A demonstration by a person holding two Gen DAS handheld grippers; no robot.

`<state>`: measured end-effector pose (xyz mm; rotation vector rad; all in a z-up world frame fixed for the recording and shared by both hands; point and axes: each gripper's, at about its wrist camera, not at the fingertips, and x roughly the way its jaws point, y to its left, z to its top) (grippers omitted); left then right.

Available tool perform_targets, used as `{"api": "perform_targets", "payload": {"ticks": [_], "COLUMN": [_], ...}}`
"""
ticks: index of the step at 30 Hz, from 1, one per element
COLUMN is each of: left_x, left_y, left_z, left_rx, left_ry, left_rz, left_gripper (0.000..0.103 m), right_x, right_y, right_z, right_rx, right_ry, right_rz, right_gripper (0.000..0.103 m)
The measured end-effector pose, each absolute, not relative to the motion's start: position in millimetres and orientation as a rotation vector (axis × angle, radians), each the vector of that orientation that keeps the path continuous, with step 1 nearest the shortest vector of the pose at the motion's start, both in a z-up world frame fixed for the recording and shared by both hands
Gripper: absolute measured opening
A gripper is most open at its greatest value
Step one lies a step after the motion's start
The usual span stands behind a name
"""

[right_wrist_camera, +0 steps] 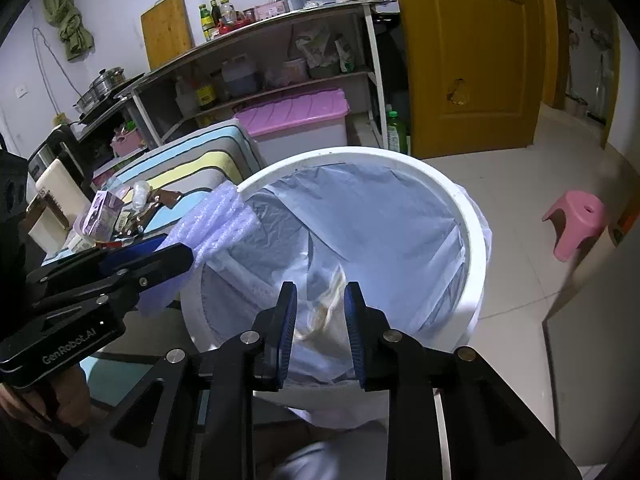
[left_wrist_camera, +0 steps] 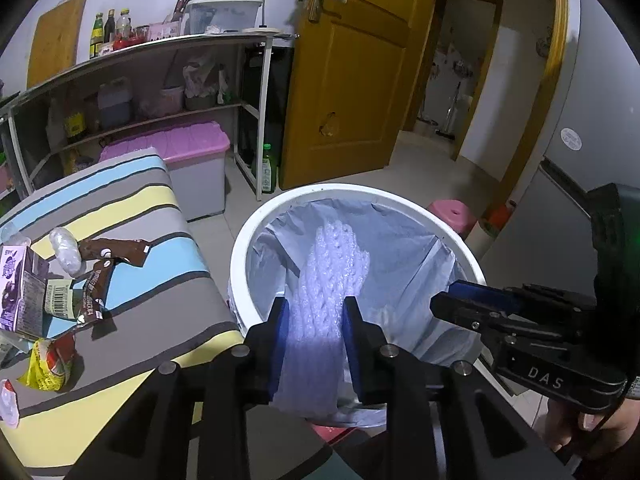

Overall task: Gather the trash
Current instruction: 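Carry both items over the bin and open both tools to drop them, then grasp the strawberry milk carton with the left tool while the right tool grasps the yellow wrapper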

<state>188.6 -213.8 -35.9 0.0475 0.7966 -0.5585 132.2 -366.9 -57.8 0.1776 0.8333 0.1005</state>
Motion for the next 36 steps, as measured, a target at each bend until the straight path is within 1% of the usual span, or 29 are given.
{"api": "perform_targets", "payload": {"ticks": [1,3,7,15,29,30,31,33,36], "left_x": [188.5,189.3,190.2,176.7,122.3,117.9,112.7,104.7,97.7], "left_y": [-213.6,-210.8,-208.4,-193.6,-109.5,-102.2,-94.3,-77.7,-58.3], "left_z": [-36.0,-37.4,-37.4,-29.8,-10.7,-9.6,-8.8,-7.1,-6.5], "left_rx": [0.043,0.038,0.026,-0.015,-0.062,-0.062,-0.062,-0.061,-0.066], "left_ry": [0.8,0.804,0.803,0.783,0.712,0.707,0.703,0.694,0.689], "left_rz": [-0.557,-0.554,-0.553,-0.548,-0.385,-0.369,-0.351,-0.314,-0.269], "left_gripper": [0.03,0.034,0.036,0.036,0.036,0.036,0.036,0.036,0.036], "right_x": [132.1,130.9,126.5,115.8,92.2,90.6,90.7,89.9,91.3], "right_y": [-366.8,-366.9,-367.0,-359.3,-299.9,-291.8,-285.1,-272.4,-254.2], "right_z": [-57.7,-57.3,-53.1,-43.5,-26.3,-24.9,-23.9,-23.3,-22.9], "right_rx": [0.179,0.181,0.186,0.184,0.14,0.135,0.131,0.126,0.114], "right_ry": [0.832,0.827,0.811,0.777,0.733,0.725,0.721,0.72,0.73], "right_rz": [0.102,0.102,0.098,0.111,0.283,0.309,0.326,0.361,0.402], "right_gripper": [0.034,0.04,0.04,0.04,0.04,0.041,0.047,0.052,0.052]}}
